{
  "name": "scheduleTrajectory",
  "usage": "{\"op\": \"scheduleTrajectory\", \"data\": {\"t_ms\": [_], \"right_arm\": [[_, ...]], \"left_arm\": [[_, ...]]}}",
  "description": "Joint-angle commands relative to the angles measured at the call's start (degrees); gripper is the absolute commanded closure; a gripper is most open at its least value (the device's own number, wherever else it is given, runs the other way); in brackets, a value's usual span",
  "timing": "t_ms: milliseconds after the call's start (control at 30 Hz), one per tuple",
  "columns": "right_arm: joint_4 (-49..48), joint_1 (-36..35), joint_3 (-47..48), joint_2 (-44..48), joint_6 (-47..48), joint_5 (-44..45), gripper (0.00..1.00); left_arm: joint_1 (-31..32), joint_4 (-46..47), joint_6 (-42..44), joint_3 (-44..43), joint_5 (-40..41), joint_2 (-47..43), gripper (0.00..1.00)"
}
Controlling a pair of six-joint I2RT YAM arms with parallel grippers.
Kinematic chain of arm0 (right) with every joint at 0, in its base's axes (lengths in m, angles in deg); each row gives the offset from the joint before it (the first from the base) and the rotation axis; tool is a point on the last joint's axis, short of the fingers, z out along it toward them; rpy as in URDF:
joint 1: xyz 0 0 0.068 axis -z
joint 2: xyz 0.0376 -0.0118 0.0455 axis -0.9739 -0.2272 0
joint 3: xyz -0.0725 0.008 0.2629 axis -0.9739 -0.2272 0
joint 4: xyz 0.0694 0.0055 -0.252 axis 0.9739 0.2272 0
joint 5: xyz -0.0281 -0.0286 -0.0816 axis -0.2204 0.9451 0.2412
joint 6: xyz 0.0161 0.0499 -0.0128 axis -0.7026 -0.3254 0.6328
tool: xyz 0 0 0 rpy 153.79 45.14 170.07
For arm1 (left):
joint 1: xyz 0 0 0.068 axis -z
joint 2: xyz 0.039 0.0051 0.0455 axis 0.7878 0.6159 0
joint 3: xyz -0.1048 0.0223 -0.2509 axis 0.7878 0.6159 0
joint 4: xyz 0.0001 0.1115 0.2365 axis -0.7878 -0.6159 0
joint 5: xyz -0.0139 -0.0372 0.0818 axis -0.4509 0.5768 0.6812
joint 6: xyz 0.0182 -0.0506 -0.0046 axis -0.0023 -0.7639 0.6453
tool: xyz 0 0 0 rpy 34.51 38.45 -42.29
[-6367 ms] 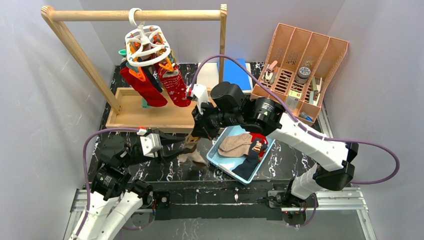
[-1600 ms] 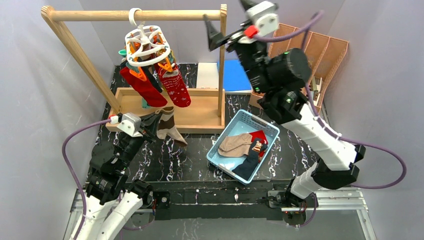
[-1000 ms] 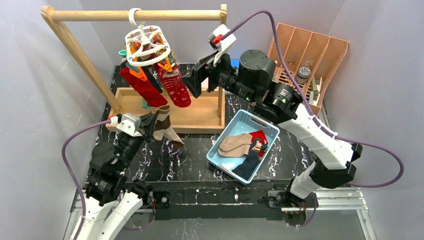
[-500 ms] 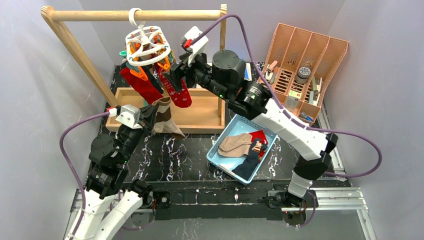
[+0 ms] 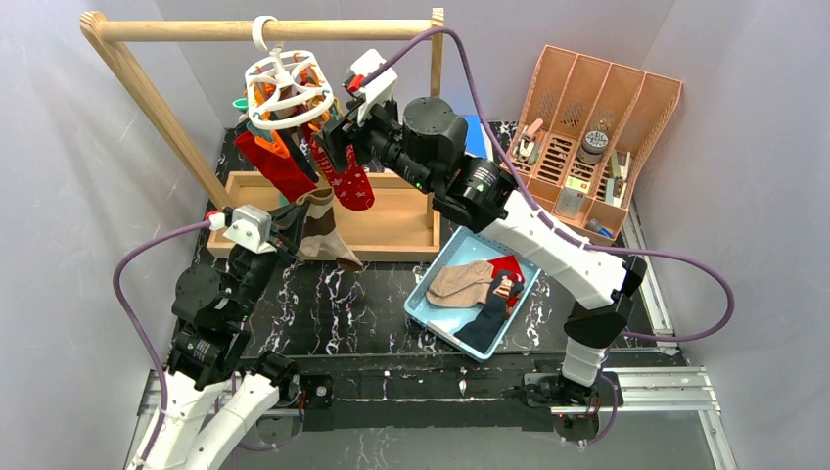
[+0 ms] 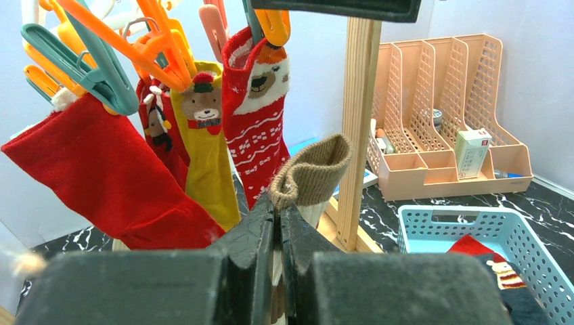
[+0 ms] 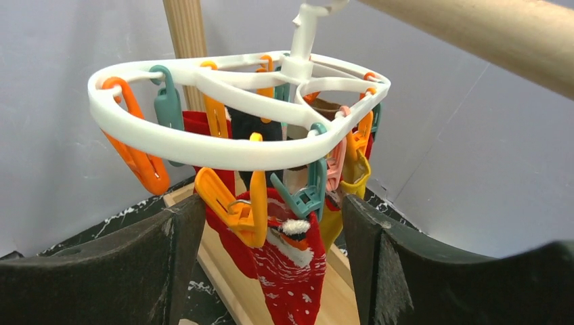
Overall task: Clip the socks to the hanger
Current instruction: Open the clamp at the hanger.
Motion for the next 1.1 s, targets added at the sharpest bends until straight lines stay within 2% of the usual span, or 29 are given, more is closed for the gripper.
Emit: {"op": "scheduleTrajectory", "data": {"t_ms": [0,1067], "right_arm": [[-3.8,-0.6,3.5,-0.5,0.9,0.9,0.19],[-2.8,-0.8,8.0,-4.1,-0.1,1.8,0.37]], "left_arm": [[0.3,1.8,0.2,-0.3,0.4,-0.7,1.00],[0.3,1.2,-0.1,0.1,0.4,-1.4,1.00]]}}
